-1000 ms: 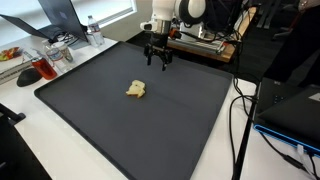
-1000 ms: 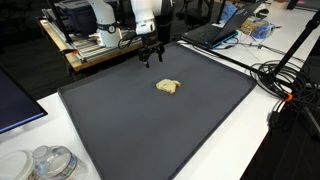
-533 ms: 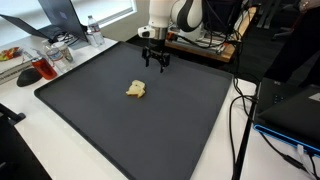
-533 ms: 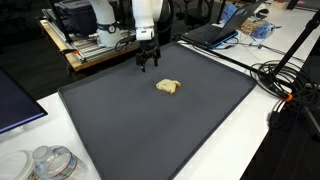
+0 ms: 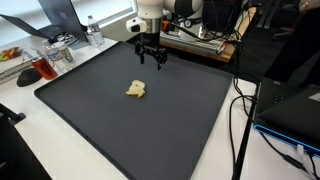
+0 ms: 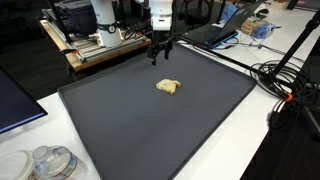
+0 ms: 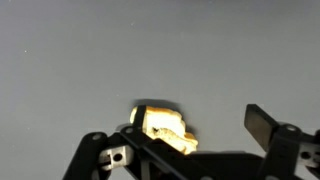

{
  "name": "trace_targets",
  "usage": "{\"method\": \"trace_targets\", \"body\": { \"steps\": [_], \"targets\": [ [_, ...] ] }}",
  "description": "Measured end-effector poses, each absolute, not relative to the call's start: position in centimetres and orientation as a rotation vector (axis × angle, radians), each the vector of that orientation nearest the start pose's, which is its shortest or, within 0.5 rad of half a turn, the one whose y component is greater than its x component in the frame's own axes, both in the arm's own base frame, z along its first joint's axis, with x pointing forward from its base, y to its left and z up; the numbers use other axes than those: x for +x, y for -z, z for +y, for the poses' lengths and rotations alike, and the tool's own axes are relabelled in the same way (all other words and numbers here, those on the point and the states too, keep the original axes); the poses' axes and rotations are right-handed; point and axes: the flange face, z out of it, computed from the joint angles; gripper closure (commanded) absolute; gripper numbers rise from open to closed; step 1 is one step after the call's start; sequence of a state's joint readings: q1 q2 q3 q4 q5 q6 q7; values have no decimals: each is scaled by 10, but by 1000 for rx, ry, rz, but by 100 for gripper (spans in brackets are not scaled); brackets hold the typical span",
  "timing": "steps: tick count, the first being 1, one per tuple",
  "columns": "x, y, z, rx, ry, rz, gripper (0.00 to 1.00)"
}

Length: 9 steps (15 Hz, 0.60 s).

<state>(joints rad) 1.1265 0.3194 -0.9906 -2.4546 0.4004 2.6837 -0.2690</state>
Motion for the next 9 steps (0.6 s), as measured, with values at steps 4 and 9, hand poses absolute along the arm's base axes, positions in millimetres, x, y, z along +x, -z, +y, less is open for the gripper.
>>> {"method": "trace_targets", "body": {
  "steps": [4, 9],
  "targets": [
    [529, -298, 71, -3248, 2, -52, 0],
    [563, -354, 129, -3321, -129, -25, 0]
  ]
}}
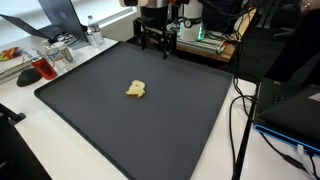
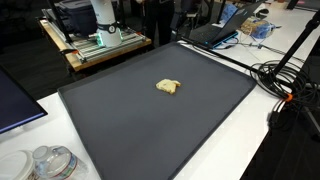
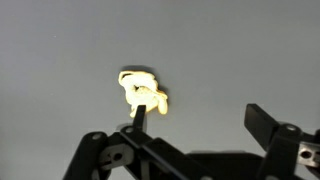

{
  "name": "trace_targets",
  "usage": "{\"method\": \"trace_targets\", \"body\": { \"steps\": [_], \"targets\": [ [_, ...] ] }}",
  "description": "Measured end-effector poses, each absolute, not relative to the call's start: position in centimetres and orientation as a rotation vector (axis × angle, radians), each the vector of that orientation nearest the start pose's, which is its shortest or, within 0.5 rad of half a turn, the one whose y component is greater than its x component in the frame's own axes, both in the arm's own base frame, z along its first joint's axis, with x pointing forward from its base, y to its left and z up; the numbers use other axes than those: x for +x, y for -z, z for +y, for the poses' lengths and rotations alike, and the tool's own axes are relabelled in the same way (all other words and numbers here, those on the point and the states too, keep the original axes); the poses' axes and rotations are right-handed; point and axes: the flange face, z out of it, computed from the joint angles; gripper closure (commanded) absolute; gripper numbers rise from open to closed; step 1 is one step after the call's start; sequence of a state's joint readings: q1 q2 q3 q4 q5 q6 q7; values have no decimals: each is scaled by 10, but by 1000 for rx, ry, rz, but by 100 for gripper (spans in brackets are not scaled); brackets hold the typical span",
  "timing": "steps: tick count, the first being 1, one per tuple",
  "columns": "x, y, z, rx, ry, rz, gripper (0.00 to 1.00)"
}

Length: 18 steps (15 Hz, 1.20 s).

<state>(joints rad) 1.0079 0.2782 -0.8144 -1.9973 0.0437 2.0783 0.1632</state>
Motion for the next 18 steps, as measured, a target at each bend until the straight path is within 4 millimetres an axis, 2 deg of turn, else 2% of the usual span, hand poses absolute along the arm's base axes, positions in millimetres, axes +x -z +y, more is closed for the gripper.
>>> {"method": "trace_targets", "body": {
  "steps": [3, 7, 12, 15, 18],
  "targets": [
    [573, -363, 139, -3327, -210, -38, 0],
    [586, -360, 148, -3360, -252, -122, 0],
    [612, -331, 159, -3421, -277, -114, 0],
    [630, -312, 153, -3440, -311, -71, 0],
    [648, -297, 138, -3442, -355, -17, 0]
  ]
}}
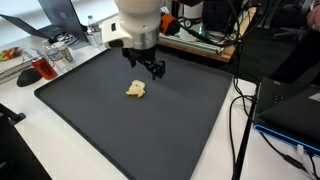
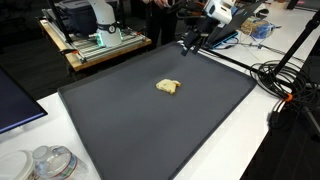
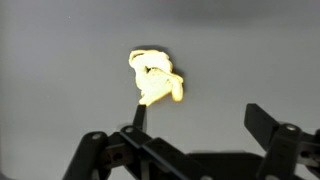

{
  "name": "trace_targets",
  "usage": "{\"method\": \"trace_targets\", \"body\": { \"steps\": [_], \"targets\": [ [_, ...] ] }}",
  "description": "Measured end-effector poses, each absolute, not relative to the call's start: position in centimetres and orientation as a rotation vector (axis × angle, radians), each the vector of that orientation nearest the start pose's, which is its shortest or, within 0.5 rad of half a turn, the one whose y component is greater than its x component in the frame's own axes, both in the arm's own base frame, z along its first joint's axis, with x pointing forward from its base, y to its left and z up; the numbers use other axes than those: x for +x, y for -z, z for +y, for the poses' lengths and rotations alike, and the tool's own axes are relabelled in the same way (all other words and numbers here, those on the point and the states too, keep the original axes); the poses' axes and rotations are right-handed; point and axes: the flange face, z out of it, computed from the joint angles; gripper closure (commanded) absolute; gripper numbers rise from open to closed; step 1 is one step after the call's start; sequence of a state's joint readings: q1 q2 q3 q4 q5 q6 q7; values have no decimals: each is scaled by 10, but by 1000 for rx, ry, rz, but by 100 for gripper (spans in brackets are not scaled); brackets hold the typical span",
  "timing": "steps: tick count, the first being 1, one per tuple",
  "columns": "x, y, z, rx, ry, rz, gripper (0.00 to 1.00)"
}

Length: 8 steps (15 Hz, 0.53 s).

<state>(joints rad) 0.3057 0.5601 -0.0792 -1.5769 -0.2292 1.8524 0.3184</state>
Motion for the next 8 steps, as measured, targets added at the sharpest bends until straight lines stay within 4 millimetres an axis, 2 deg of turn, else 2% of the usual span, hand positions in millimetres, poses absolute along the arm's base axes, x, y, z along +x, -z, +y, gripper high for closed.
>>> {"method": "trace_targets", "body": {
  "steps": [5, 8],
  "targets": [
    [665, -278, 105, -3369, -396, 105, 0],
    [673, -269, 91, -3281, -297, 128, 0]
  ]
}}
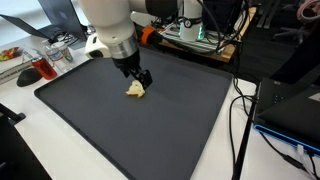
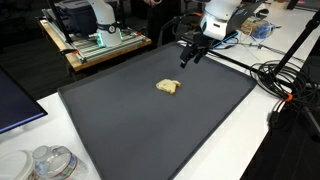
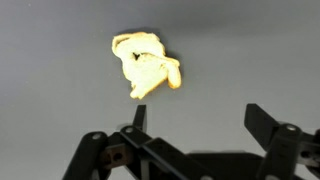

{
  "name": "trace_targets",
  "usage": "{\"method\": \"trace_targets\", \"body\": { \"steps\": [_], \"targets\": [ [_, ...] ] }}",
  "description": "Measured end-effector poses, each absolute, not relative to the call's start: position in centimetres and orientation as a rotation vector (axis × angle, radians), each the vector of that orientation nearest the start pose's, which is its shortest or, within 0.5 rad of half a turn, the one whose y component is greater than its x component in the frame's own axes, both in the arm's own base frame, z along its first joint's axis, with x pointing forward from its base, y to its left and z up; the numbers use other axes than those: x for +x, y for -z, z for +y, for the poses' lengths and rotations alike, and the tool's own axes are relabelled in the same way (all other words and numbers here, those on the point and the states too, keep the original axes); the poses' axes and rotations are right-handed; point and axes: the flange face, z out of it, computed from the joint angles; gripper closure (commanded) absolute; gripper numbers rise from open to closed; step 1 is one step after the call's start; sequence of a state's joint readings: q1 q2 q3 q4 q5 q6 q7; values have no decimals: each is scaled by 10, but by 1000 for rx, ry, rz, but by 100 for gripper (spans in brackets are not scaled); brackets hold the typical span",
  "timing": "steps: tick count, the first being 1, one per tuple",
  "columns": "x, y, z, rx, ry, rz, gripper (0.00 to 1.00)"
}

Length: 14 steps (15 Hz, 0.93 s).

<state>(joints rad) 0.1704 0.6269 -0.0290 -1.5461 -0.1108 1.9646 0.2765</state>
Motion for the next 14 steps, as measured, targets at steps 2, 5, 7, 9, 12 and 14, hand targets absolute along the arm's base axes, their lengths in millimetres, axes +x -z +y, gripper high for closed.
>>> {"method": "trace_targets", "body": {
  "steps": [2, 5, 7, 9, 12, 14],
  "targets": [
    [674, -257, 87, -3246, -202, 113, 0],
    [664, -232, 82, -3224, -124, 90, 0],
    [654, -217, 76, -3218, -100, 79, 0],
    [644, -209, 67, -3213, -79, 68, 0],
    [634, -207, 51, -3208, -52, 32, 0],
    [629, -205, 41, -3203, -42, -9, 0]
  ]
}}
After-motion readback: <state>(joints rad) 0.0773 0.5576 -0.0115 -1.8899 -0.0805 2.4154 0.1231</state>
